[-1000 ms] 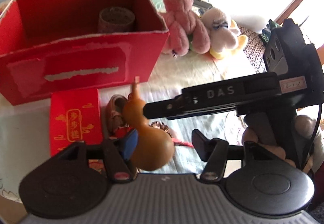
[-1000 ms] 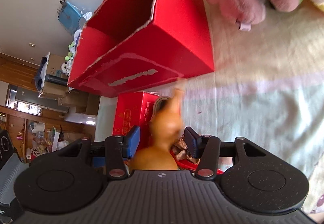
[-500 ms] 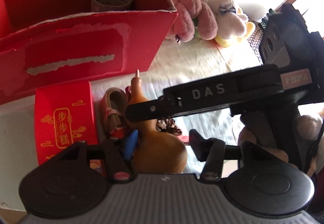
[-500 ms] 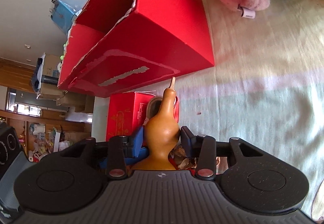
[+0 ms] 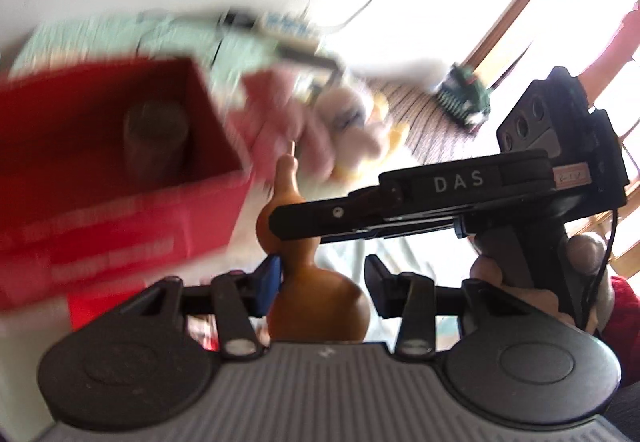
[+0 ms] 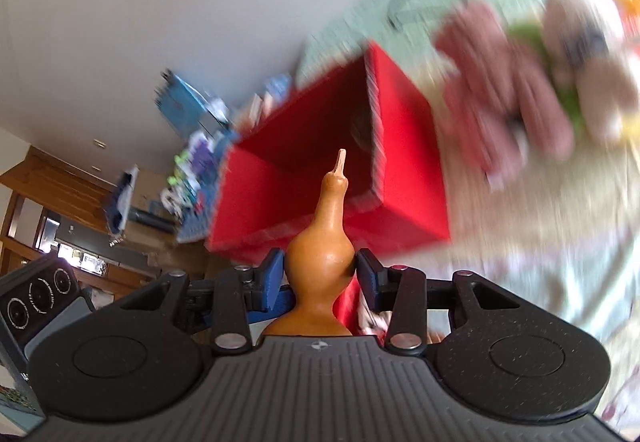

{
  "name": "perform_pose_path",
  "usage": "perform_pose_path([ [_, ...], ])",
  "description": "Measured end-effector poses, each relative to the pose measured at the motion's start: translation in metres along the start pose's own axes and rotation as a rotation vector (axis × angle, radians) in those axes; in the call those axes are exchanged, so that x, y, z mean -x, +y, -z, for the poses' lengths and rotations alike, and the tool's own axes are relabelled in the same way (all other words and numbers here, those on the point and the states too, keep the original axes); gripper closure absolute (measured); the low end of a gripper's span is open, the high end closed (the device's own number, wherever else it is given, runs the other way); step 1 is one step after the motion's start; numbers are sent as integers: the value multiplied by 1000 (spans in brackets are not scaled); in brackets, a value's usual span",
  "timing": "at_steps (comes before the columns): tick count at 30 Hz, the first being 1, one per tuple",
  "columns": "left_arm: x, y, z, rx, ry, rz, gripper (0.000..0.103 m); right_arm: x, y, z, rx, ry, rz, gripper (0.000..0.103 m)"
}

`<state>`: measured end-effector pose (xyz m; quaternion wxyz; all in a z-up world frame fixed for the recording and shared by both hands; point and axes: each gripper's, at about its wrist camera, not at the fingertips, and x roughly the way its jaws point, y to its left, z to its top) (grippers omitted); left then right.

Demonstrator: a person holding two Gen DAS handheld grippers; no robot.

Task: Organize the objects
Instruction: 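Lower the gourd into the red box and open the right gripper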

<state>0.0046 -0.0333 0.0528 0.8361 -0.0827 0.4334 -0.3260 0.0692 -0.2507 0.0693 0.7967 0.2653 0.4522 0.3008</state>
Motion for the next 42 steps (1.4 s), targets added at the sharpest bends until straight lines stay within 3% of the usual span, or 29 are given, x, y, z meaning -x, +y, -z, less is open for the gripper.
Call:
perform_pose_path([
  [5,27,7,-41,-63,-117,-19,59,-28,44,-40,184,-53,33,60],
  [11,30,57,-73,-58,-145,-108,59,-106,63,-72,243,29,84,60],
  [18,-1,135,-77,58,-33,-151,59,-198,49,-72,266,202,191,60],
  [23,-34,174,-68,136,73,-150,59,-238,34,-67,261,319,257,60],
  [30,-60,189,-62,147,164,-166,59,-254,34,-62,312,326,341,59],
  [33,-61,195,-62,155,169,-144,59,-258,28,-65,272,347,355,59],
  [37,-65,193,-63,126,202,-170,59,-255,20,-69,214,341,334,57],
  [40,-70,188,-64,91,226,-211,58,-248,20,-67,208,309,333,48],
  [42,-75,185,-65,78,242,-230,58,-244,22,-67,217,284,341,48],
])
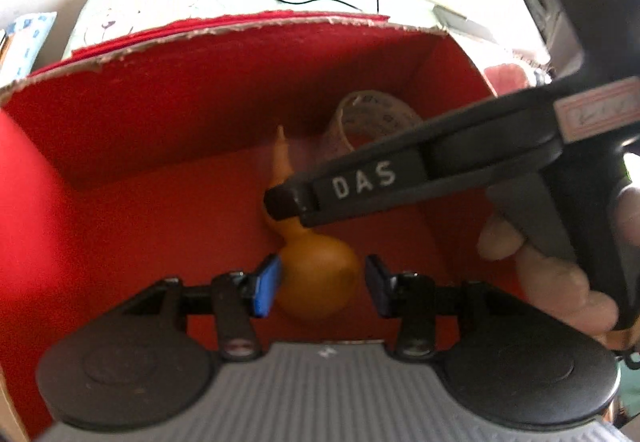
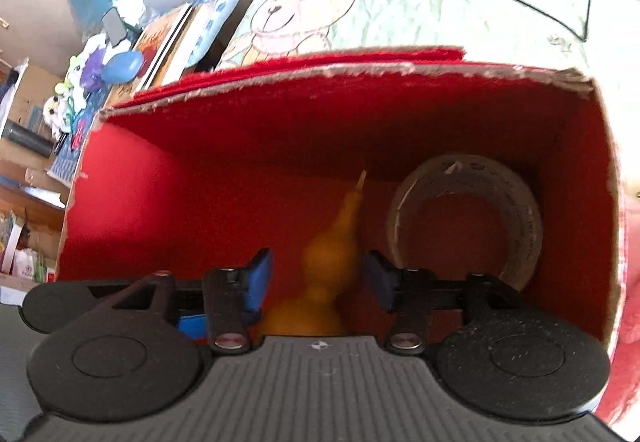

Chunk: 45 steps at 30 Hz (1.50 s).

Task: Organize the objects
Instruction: 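Lower the gourd into the red box and open the right gripper, then move the right gripper to the brown pine cone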

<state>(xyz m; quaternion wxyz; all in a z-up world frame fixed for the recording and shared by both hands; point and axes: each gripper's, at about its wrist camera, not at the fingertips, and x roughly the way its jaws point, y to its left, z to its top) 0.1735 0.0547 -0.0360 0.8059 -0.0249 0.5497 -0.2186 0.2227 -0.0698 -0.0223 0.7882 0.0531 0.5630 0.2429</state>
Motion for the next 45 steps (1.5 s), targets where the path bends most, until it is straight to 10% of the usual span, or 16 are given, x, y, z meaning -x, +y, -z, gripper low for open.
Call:
perform_pose_path([
  [14,-2,-27,0,-47,12,-54,58,45,-16,24,-74,-187,-15,60],
  [22,22,-55,10,-81,-49,-214,58,85,-16,64,-7,-322,9,66],
  [33,55,-83,28,-92,-131,-418,58,118,-39,117,41,-385,4,68],
  [45,74,-123,64,-39,-185,-467,57,135,-59,164,47,-347,-66,58],
])
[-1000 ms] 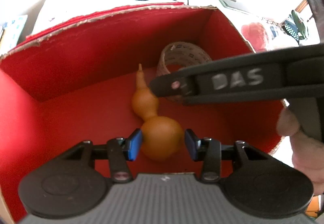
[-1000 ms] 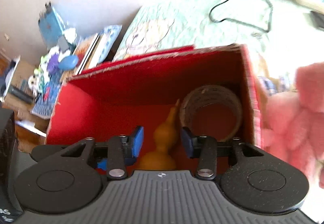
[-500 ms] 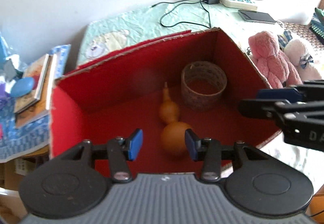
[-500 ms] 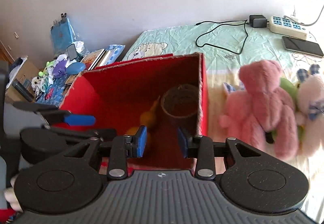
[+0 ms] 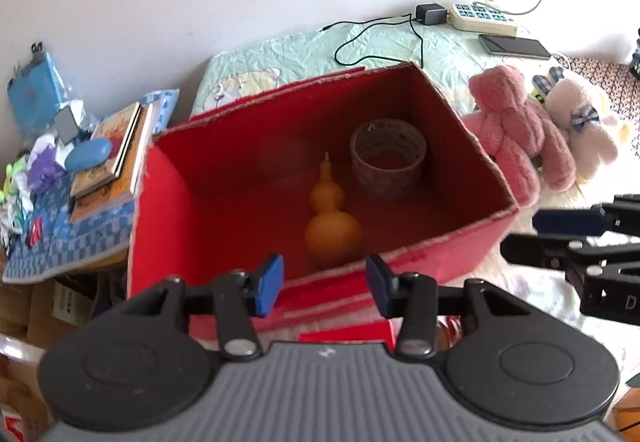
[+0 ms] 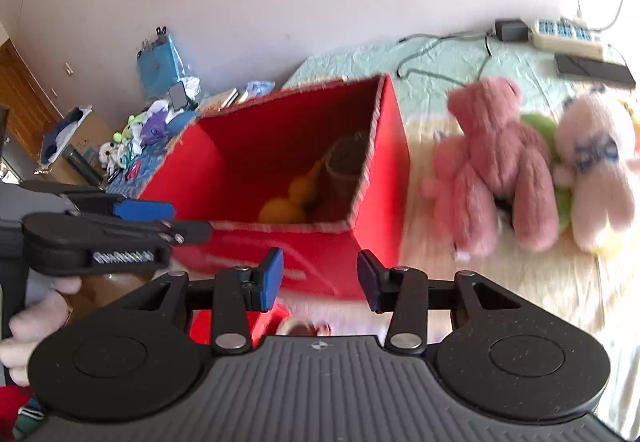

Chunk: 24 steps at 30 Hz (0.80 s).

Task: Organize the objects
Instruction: 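Move the right gripper to the brown pine cone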

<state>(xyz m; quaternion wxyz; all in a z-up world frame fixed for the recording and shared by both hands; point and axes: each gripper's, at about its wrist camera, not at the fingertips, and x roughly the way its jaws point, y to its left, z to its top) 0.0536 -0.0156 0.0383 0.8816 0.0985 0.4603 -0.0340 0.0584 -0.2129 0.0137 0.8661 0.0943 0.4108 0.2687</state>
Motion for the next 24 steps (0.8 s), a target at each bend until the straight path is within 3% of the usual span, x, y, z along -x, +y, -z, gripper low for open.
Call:
perform_pose_path([
  [4,10,-5,15,19,-2,12,57,-1,-10,21,-19,83,-5,58],
  [11,9,-18,50,37,46,164,61,-10,-29,43,-131,191,-44,59],
  [18,12,-50,72,-11,36,387,61,-7,-52,53,-283,222,-96,59],
  [21,2,-66,76,-46,49,451,61,-5,-60,55,-299,228,-105,59],
  [24,-17,-78,81,-80,96,464,61,-6,-61,57,-307,241,-121,59],
])
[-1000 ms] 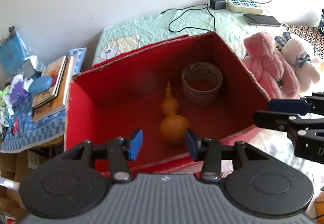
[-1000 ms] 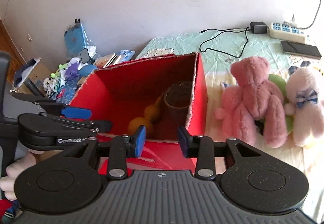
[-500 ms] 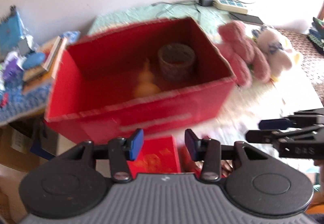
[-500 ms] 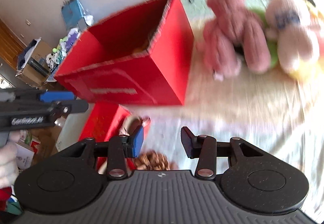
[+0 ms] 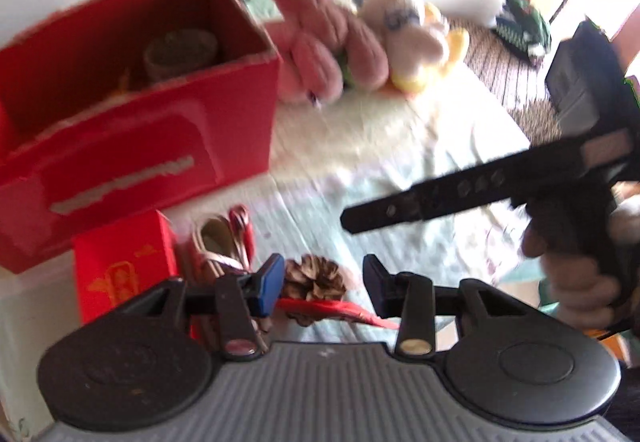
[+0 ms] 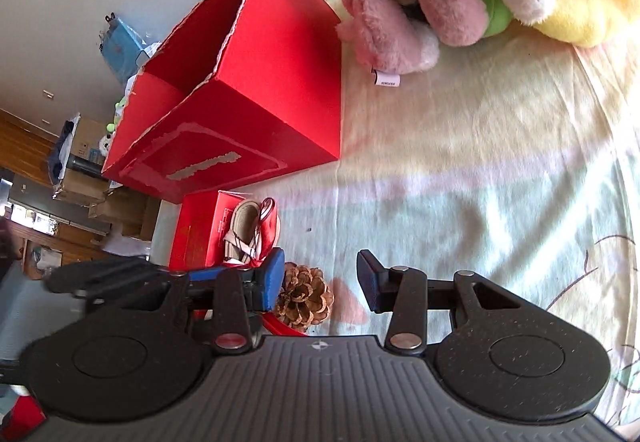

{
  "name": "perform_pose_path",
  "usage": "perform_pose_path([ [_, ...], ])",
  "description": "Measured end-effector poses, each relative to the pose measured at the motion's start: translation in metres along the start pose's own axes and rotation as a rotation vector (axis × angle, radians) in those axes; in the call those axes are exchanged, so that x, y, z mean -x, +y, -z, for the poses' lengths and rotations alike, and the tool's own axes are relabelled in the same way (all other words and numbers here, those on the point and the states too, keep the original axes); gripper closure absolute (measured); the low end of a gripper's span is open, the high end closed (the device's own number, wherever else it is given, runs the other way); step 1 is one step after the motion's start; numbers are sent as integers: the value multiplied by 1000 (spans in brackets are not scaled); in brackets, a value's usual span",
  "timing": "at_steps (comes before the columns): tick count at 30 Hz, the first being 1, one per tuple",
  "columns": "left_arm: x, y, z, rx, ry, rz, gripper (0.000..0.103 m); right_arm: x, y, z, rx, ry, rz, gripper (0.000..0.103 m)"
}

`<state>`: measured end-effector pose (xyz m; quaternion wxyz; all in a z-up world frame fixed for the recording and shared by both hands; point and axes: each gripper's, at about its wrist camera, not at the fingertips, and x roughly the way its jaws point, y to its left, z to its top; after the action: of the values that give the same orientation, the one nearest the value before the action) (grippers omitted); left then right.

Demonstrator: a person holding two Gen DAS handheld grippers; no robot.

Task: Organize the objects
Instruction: 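Move the right gripper to the brown pine cone, then grasp the pine cone with the right gripper and lift it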

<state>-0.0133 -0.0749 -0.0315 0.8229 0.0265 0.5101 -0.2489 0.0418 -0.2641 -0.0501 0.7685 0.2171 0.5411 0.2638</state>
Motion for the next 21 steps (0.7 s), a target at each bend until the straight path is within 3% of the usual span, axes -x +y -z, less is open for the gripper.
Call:
perform_pose_path([
  [4,-17,4,5,28,56,90,61,-3,-9,3,-21,23,-2,59],
  [11,-26,7,8,-5,88,29,59,-11,-16,6,-82,64,-68,59],
  [21,-27,14,4,-17,78,24,57,-29,-10,4,-95,99,-98,60],
])
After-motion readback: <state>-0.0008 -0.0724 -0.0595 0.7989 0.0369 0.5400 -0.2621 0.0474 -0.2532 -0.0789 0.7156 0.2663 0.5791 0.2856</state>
